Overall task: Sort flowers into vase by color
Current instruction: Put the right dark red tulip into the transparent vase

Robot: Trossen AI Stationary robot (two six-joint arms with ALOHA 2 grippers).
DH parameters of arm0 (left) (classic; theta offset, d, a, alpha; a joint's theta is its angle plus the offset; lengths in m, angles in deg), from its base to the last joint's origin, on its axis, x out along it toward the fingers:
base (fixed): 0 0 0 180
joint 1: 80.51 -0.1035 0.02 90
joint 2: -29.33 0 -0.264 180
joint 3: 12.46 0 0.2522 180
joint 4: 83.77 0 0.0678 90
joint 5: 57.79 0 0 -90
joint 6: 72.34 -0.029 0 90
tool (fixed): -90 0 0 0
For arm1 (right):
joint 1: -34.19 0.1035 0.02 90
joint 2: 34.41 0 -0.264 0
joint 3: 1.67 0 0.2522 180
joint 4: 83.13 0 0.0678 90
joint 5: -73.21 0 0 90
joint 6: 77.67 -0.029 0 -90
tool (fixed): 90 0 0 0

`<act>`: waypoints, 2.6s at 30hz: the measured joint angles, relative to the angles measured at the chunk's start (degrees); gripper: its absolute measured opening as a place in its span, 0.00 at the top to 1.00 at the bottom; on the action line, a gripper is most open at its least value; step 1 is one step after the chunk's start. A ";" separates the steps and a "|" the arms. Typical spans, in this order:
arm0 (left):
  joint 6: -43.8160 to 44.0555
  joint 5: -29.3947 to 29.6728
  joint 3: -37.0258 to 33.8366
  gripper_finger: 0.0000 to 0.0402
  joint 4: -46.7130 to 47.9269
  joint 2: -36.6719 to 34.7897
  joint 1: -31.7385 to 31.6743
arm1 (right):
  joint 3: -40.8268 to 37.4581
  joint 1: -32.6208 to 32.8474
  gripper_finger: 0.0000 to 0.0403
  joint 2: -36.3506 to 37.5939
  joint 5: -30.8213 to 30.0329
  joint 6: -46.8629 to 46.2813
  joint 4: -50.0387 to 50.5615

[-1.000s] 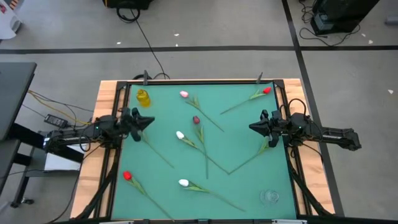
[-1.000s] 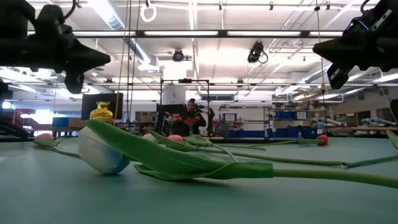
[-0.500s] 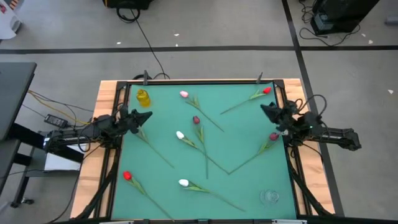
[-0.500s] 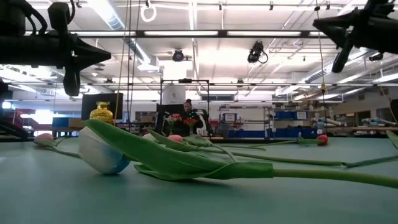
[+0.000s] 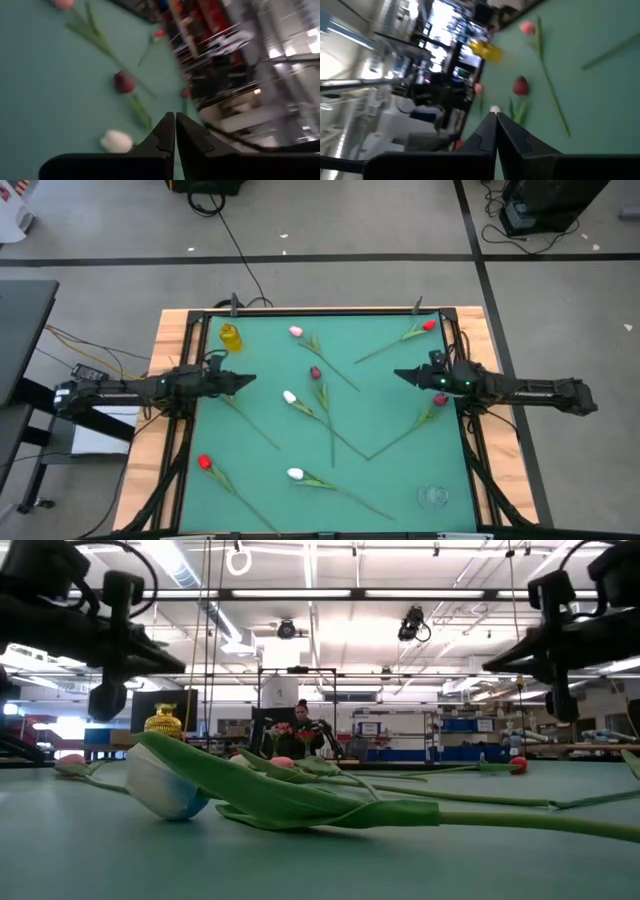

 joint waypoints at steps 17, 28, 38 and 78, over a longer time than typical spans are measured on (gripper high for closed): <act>-9.48 -0.84 13.20 1.00 2.37 20.37 -0.56 | 23.39 0.03 0.96 -31.82 8.18 14.04 18.21; -3.02 -0.66 13.58 0.92 3.59 21.83 -1.07 | 27.61 0.30 0.96 -43.93 13.21 18.11 16.38; -6.58 -4.84 13.63 0.92 8.32 22.37 -5.96 | 27.66 0.38 0.92 -49.40 16.28 17.94 17.93; -20.59 -15.06 13.65 0.79 11.32 22.69 -14.58 | 27.81 20.66 0.42 -47.67 17.76 -57.38 55.48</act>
